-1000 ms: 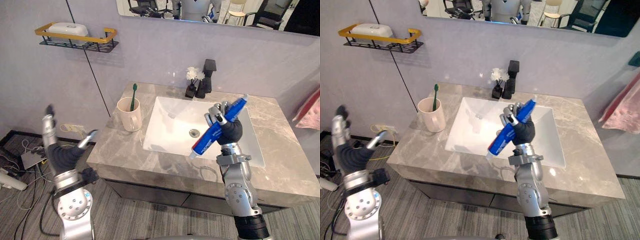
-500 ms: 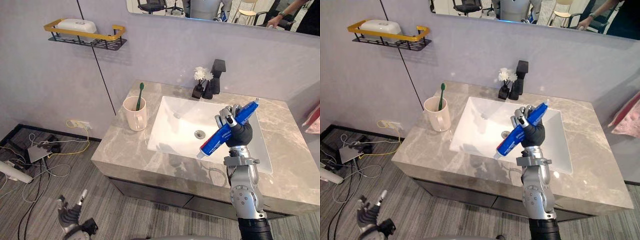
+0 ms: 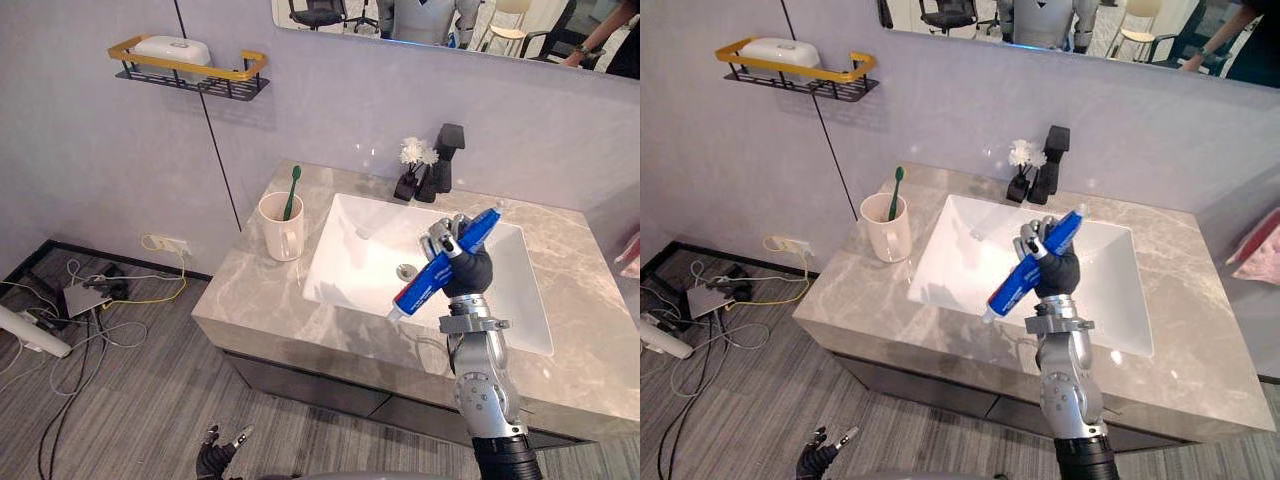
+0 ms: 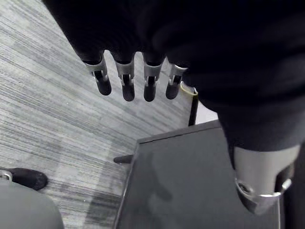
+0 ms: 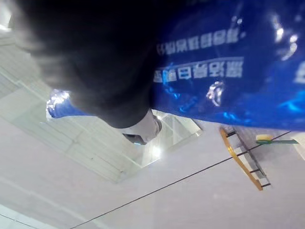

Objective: Organize washtable

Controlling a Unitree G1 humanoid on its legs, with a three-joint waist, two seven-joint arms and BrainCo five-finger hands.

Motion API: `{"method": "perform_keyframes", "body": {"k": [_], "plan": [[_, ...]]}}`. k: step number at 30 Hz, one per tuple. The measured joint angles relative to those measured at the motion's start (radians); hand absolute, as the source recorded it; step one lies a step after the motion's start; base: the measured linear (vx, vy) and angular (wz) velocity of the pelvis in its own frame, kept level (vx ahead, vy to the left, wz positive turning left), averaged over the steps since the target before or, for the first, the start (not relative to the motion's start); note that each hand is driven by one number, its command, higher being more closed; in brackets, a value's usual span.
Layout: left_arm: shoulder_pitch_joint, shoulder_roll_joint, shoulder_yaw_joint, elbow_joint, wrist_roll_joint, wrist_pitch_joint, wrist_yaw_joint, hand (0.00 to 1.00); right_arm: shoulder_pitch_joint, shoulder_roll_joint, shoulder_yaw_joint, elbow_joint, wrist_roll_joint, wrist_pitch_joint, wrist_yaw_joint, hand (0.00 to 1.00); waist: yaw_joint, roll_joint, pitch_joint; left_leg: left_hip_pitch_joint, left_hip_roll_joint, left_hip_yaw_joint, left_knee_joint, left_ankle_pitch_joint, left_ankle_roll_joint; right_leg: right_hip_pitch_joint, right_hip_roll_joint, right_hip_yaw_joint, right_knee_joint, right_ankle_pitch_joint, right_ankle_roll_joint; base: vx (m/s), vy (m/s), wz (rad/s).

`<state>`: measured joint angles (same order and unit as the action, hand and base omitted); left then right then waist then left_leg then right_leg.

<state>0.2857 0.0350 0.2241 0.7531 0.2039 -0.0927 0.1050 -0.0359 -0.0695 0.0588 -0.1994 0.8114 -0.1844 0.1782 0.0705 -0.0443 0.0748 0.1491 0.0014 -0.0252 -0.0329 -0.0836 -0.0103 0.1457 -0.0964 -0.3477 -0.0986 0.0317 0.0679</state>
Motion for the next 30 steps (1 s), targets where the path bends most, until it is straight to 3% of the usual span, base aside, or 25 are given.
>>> {"method": "perform_keyframes", "body": {"k": [10,13,16,22,25,30], "plan": [[-0.015,0.040,-0.062,0.063,0.005,-0.001,-0.019,0.00,-0.136,-0.002,0.001,-0.001,-0.086,-0.010,-0.027,1.00,0.002,-0.004,0.003,-0.001,0.001,-0.001,0.000,0.000,0.000,0.000,0.001,0.001,0.000,0.000,0.000,-0.02,-0.004,0.00],[-0.022,0.048,-0.079,0.064,0.007,-0.001,-0.019,0.00,-0.194,-0.002,0.002,-0.001,-0.125,-0.037,-0.053,1.00,0.006,-0.008,0.008,-0.003,0.001,-0.003,0.000,0.000,0.000,0.000,0.002,-0.002,0.000,0.000,0.000,0.00,-0.001,0.02],[-0.032,0.057,-0.100,0.065,0.007,-0.002,-0.019,0.00,-0.256,-0.001,0.001,-0.003,-0.166,-0.072,-0.087,1.00,0.026,-0.010,0.015,-0.006,0.001,-0.005,0.001,0.000,0.000,-0.002,0.002,-0.004,0.000,0.000,0.000,0.00,0.000,0.01],[-0.033,0.068,-0.125,0.065,0.007,-0.005,-0.016,0.00,-0.365,0.008,0.028,-0.003,-0.264,-0.102,-0.172,1.00,0.031,-0.010,0.016,-0.013,-0.001,-0.019,0.003,0.000,0.000,-0.002,0.001,-0.015,0.000,-0.003,0.002,0.00,0.000,0.05],[-0.049,0.072,-0.141,0.074,0.007,-0.007,-0.014,0.00,-0.425,0.008,0.027,-0.002,-0.338,-0.124,-0.229,1.00,0.054,-0.009,0.021,-0.013,-0.001,-0.021,0.003,0.000,0.000,-0.001,0.001,-0.017,0.000,-0.003,0.002,-0.03,-0.007,0.01],[-0.049,0.086,-0.156,0.086,0.012,-0.014,-0.011,0.00,-0.522,0.009,0.030,0.048,-0.483,-0.124,-0.303,1.00,0.064,-0.018,0.039,-0.016,0.000,-0.034,0.005,0.000,0.000,0.005,0.001,-0.033,0.000,-0.006,0.001,-0.04,-0.012,0.08]]}}
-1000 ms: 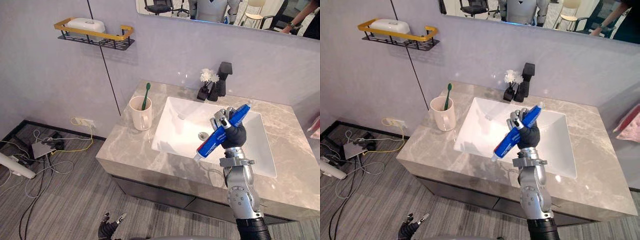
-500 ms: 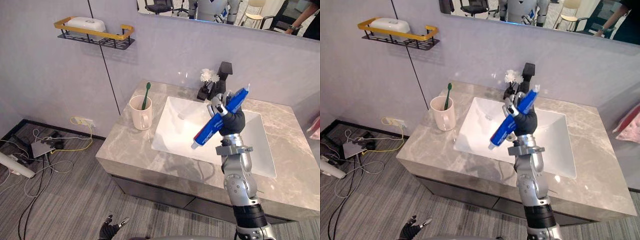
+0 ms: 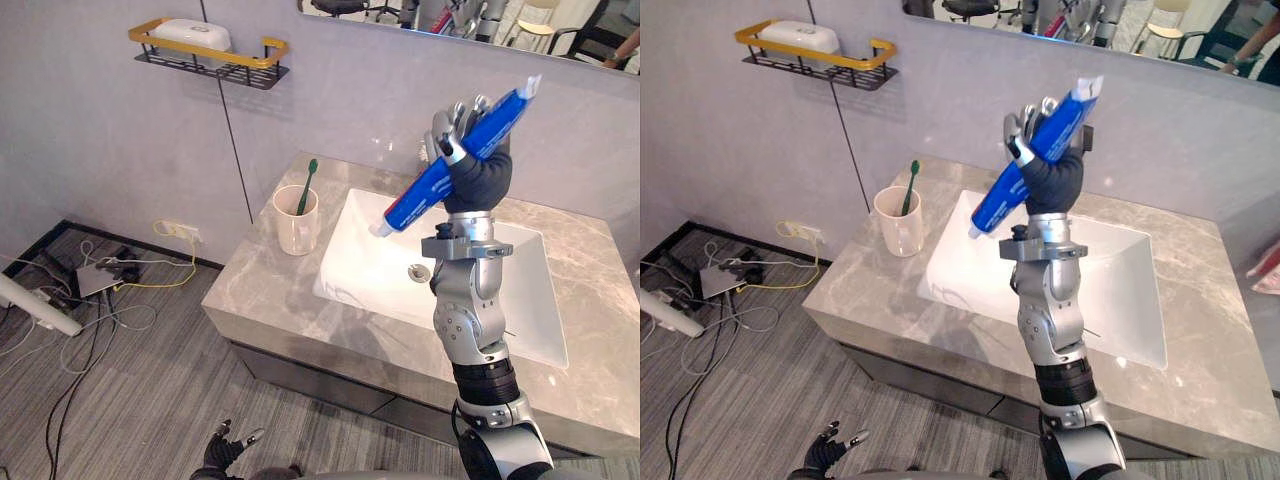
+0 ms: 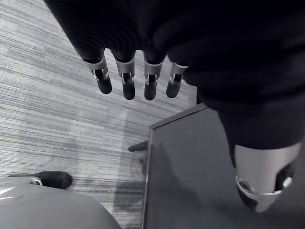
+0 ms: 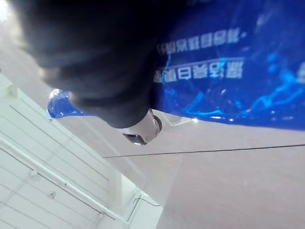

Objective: Organize washtable

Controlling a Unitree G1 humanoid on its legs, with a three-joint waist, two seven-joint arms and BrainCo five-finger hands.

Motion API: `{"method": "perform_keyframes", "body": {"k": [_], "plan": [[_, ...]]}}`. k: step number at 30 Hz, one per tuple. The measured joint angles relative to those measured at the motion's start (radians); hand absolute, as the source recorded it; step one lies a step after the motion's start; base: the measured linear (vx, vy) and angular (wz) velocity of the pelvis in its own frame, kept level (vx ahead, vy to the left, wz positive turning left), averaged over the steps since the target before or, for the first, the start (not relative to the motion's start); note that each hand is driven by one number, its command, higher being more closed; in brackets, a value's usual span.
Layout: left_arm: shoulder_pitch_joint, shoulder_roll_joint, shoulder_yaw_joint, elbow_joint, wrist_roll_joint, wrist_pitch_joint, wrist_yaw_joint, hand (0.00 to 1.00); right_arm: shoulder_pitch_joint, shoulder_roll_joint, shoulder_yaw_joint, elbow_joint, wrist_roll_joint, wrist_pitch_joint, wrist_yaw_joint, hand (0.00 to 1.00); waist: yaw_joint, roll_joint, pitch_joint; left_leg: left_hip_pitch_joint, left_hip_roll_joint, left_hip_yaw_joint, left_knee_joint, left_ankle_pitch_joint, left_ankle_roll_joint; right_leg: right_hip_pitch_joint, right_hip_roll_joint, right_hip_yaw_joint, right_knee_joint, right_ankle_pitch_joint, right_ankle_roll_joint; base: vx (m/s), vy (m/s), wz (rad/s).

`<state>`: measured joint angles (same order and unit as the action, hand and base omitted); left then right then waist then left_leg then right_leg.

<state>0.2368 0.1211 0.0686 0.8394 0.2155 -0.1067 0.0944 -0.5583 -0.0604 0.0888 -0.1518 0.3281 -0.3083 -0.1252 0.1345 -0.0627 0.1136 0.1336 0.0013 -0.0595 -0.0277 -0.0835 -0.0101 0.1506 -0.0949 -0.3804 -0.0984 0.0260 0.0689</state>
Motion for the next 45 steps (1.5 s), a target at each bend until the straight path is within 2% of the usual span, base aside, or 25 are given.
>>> {"method": "perform_keyframes", "body": {"k": [9,15,19,22,27,45], "plan": [[-0.003,0.023,-0.034,0.014,0.033,-0.002,0.002,0.00,-0.201,-0.014,0.007,0.167,-0.179,0.005,-0.093,1.00,0.047,-0.015,0.020,-0.024,-0.003,-0.025,0.009,0.000,0.000,-0.007,-0.002,-0.024,0.000,-0.002,0.001,-0.03,-0.002,0.10],[-0.004,0.026,-0.040,0.013,0.033,-0.014,0.010,0.00,-0.316,-0.029,0.046,0.280,-0.222,0.023,-0.118,1.00,0.074,-0.017,0.027,-0.039,-0.006,-0.042,0.014,0.000,0.000,-0.011,-0.005,-0.031,0.000,-0.002,0.001,-0.02,0.002,0.09],[-0.019,0.041,-0.067,0.014,0.033,-0.016,0.015,0.00,-0.388,-0.029,0.049,0.346,-0.222,0.039,-0.134,1.00,0.080,-0.019,0.063,-0.058,-0.008,-0.051,0.031,0.000,-0.001,-0.020,-0.009,-0.037,0.009,-0.002,0.001,-0.05,-0.001,0.09],[-0.025,0.042,-0.067,0.013,0.032,-0.016,0.015,0.00,-0.400,-0.028,0.049,0.394,-0.222,0.049,-0.136,1.00,0.101,-0.021,0.074,-0.072,-0.009,-0.052,0.036,0.000,-0.001,-0.031,-0.009,-0.038,0.010,-0.002,0.001,-0.05,0.002,0.04],[-0.023,0.042,-0.069,0.014,0.031,-0.017,0.017,0.00,-0.422,-0.024,0.080,0.469,-0.222,0.078,-0.134,1.00,0.103,-0.020,0.080,-0.092,-0.012,-0.072,0.047,0.000,-0.001,-0.036,-0.010,-0.058,0.010,-0.002,0.001,-0.01,0.006,0.12],[-0.026,0.050,-0.096,0.013,0.019,-0.022,0.021,0.00,-0.439,-0.026,0.087,0.541,-0.283,0.096,-0.133,1.00,0.101,-0.005,0.109,-0.127,-0.016,-0.067,0.082,-0.005,-0.002,-0.051,-0.014,-0.060,0.014,-0.002,0.000,-0.02,0.009,0.01]]}}
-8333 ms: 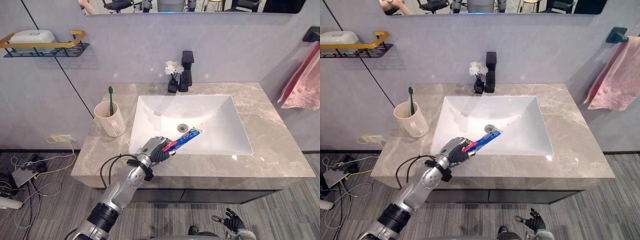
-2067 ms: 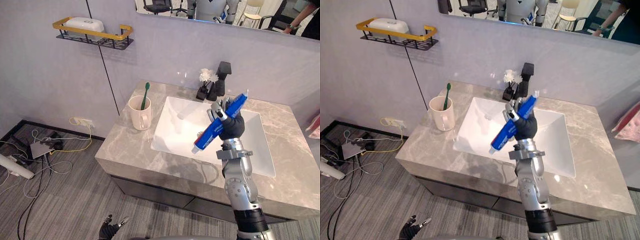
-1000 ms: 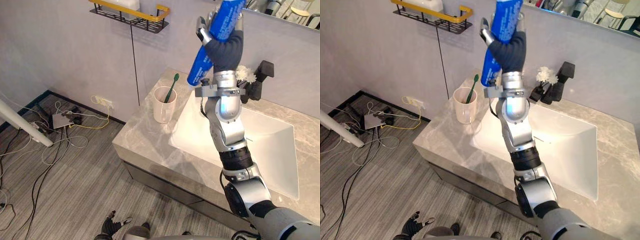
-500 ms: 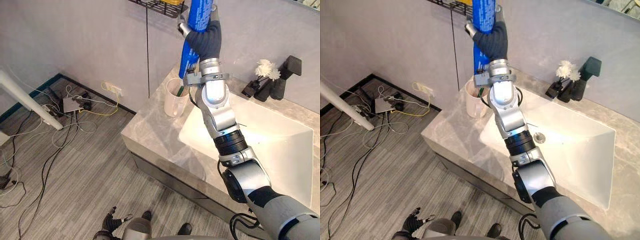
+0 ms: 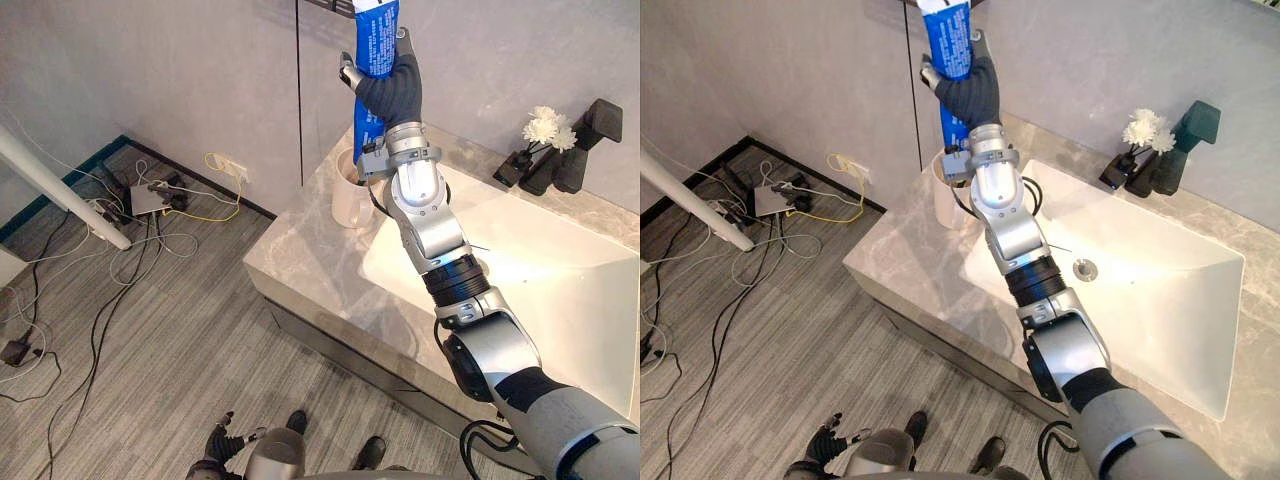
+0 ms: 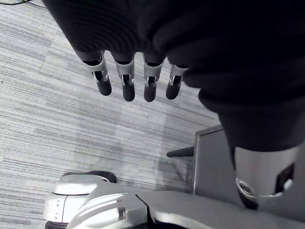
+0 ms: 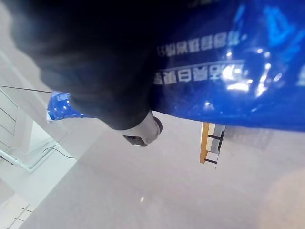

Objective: Organize washtable

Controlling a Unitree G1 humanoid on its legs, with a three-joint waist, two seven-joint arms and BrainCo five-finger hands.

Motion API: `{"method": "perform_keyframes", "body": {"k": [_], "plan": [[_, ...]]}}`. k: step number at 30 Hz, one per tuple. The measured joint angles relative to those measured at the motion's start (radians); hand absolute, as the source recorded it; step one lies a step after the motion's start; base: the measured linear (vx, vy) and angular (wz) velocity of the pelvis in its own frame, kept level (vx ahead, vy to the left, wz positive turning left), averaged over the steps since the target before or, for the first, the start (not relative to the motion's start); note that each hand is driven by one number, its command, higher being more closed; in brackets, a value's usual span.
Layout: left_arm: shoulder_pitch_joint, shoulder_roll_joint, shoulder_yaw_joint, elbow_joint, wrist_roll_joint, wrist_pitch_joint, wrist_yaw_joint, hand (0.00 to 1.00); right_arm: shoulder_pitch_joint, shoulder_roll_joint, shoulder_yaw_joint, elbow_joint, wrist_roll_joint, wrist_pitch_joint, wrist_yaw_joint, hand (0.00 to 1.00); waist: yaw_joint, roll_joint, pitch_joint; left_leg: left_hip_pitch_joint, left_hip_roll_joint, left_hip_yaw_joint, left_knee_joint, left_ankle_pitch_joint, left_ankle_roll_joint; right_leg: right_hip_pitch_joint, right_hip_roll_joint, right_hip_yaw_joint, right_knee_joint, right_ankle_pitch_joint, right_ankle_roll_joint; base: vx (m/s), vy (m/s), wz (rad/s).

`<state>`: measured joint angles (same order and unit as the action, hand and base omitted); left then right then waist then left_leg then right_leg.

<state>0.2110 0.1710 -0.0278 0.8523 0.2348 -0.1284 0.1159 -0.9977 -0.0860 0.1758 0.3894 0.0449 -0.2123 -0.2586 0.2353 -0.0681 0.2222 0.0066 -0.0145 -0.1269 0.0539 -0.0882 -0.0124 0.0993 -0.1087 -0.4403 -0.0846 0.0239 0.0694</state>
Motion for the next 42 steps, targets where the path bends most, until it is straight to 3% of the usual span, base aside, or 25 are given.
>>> {"method": "perform_keyframes", "body": {"k": [20,21,42], "plan": [[0.001,0.001,-0.003,0.000,0.002,-0.002,0.001,0.00,0.066,-0.002,0.030,0.063,-0.048,0.012,0.009,1.00,0.000,0.002,0.002,-0.001,-0.002,-0.001,0.000,0.000,0.000,0.000,-0.001,-0.002,0.002,0.000,0.000,0.00,0.003,0.00],[0.001,0.000,-0.004,0.000,0.002,-0.003,0.001,0.00,0.068,-0.002,0.030,0.063,-0.049,0.022,0.010,0.00,0.000,0.003,0.002,-0.001,-0.002,-0.001,0.000,0.000,0.000,0.000,-0.002,-0.002,0.002,0.000,0.000,0.00,0.000,0.00],[0.001,0.001,-0.005,0.000,0.001,-0.003,0.000,0.00,0.106,-0.001,0.030,0.064,-0.058,0.026,0.018,0.00,-0.001,0.003,0.003,0.007,0.000,0.006,-0.002,0.001,0.001,0.000,-0.003,0.003,0.011,-0.002,-0.001,0.00,0.000,-0.01]]}}
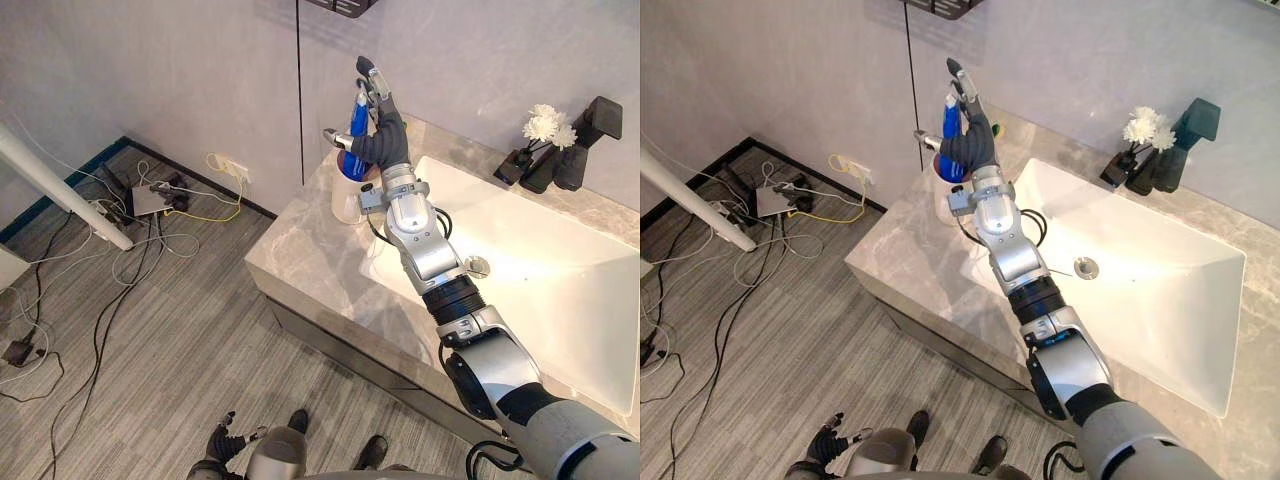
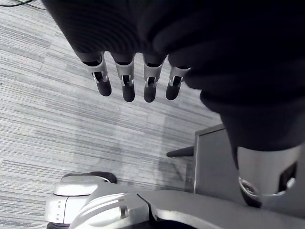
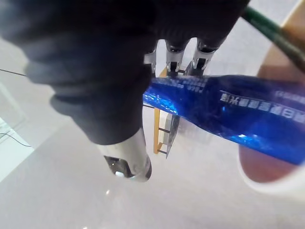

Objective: Organize washtable

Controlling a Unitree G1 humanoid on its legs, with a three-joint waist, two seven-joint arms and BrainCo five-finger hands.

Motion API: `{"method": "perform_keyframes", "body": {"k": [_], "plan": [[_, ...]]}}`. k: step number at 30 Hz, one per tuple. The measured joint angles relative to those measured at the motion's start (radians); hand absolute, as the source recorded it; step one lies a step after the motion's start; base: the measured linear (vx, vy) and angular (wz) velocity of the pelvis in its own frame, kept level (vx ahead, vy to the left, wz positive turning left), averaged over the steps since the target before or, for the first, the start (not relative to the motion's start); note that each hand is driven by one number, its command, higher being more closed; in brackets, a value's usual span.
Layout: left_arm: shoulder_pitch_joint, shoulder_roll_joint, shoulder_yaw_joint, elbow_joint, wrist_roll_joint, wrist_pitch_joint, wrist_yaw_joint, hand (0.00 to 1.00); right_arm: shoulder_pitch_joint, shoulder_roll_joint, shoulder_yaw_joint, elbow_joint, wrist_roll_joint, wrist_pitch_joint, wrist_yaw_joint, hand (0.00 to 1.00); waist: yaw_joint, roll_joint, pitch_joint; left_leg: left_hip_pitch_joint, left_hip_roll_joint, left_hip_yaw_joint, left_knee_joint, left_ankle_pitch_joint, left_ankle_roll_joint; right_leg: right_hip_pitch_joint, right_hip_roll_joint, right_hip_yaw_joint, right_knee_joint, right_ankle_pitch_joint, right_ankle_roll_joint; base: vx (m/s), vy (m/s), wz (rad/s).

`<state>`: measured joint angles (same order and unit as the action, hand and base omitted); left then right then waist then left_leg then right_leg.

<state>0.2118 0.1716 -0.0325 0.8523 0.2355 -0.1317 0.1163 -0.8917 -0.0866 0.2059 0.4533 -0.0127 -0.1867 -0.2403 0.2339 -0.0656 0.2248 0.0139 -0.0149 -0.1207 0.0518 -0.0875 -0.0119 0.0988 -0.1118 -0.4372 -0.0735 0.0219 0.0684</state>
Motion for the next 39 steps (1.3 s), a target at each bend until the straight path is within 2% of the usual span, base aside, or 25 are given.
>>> {"method": "perform_keyframes", "body": {"k": [12,21,24,26,30,33,35,39], "plan": [[0.000,0.002,-0.004,-0.001,-0.001,0.001,0.000,0.00,0.000,0.004,0.000,-0.020,0.002,0.000,0.000,0.00,-0.001,0.000,0.000,0.016,0.001,0.011,0.000,0.000,0.000,0.002,0.000,0.010,0.001,0.000,0.000,0.00,0.005,-0.02],[0.001,0.003,-0.004,0.000,-0.002,0.003,0.000,0.00,0.001,-0.002,0.001,-0.112,0.003,-0.002,0.012,0.00,-0.005,-0.002,-0.001,0.034,0.004,0.020,-0.004,0.000,0.000,0.018,0.002,0.020,0.002,0.000,0.000,-0.02,0.012,-0.03],[0.004,0.005,-0.004,0.001,-0.003,0.003,-0.002,0.00,0.002,-0.032,0.010,-0.230,0.010,-0.006,0.034,0.00,-0.012,-0.006,-0.004,0.036,0.005,0.027,-0.009,0.001,0.000,0.018,0.002,0.026,0.002,0.000,0.000,-0.03,0.017,-0.05],[0.009,0.011,-0.004,0.004,-0.004,0.003,-0.003,0.00,0.006,-0.067,0.022,-0.314,0.018,-0.018,0.050,0.00,-0.030,-0.014,-0.009,0.037,0.005,0.028,-0.011,0.001,0.000,0.018,0.002,0.027,0.002,0.000,0.000,-0.01,0.020,-0.03],[0.014,0.023,-0.004,0.010,-0.008,0.004,-0.007,0.00,0.068,-0.159,0.014,-0.503,0.045,-0.070,0.073,0.00,-0.059,-0.032,-0.020,0.052,0.005,0.043,-0.013,0.001,-0.001,0.019,0.001,0.037,0.002,0.000,0.000,0.03,0.030,-0.08],[0.013,0.030,-0.004,0.025,-0.008,0.004,-0.009,0.00,0.144,-0.230,-0.084,-0.634,0.080,-0.100,0.099,0.00,-0.085,-0.043,-0.029,0.055,0.005,0.047,-0.013,0.001,-0.001,0.019,0.001,0.042,0.003,0.000,0.000,-0.02,0.017,-0.06],[0.013,0.031,-0.004,0.032,-0.007,0.004,-0.010,0.00,0.206,-0.271,-0.185,-0.701,0.114,-0.127,0.111,0.00,-0.091,-0.044,-0.033,0.062,0.006,0.056,-0.017,0.001,-0.001,0.019,0.001,0.053,0.004,0.000,0.000,-0.03,0.016,-0.12],[0.019,0.030,-0.004,0.070,-0.007,0.004,-0.025,0.00,0.371,-0.304,-0.478,-0.817,0.183,-0.173,0.107,0.00,-0.134,-0.037,-0.066,0.068,0.009,0.076,-0.030,0.000,0.000,0.017,0.003,0.072,0.004,0.001,0.000,-0.04,0.010,-0.15]]}}
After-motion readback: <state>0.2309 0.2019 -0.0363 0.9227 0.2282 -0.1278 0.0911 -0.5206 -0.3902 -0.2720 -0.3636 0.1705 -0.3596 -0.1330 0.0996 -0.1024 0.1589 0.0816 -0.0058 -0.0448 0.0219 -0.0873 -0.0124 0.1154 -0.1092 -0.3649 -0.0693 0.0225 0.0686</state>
